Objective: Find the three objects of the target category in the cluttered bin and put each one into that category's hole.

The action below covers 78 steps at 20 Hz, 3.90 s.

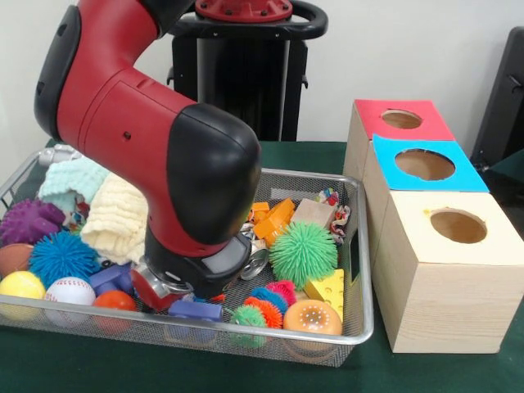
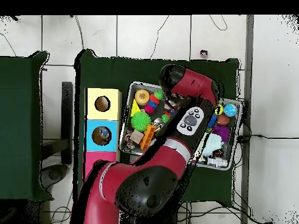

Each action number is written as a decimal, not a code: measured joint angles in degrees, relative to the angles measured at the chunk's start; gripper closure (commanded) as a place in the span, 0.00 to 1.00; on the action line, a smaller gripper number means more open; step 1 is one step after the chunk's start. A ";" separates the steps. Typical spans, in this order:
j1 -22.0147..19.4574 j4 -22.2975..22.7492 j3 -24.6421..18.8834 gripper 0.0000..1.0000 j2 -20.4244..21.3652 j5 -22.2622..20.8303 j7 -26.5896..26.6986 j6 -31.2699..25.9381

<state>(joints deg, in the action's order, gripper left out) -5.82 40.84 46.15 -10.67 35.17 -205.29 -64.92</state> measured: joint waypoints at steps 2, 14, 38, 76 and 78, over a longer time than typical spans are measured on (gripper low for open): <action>-0.02 -0.32 -0.16 0.00 0.01 0.01 0.00 -2.33; -0.03 -0.42 -2.26 0.00 0.01 0.00 0.00 -8.95; 0.10 0.12 -3.60 1.00 -0.33 -2.50 0.00 -9.02; -11.02 -26.75 1.31 1.00 -3.73 -2.91 0.00 -35.20; -11.37 -28.47 2.24 1.00 -4.09 -1.52 0.00 -36.20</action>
<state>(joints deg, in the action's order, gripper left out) -17.20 12.37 48.40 -14.76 33.65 -205.29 -101.12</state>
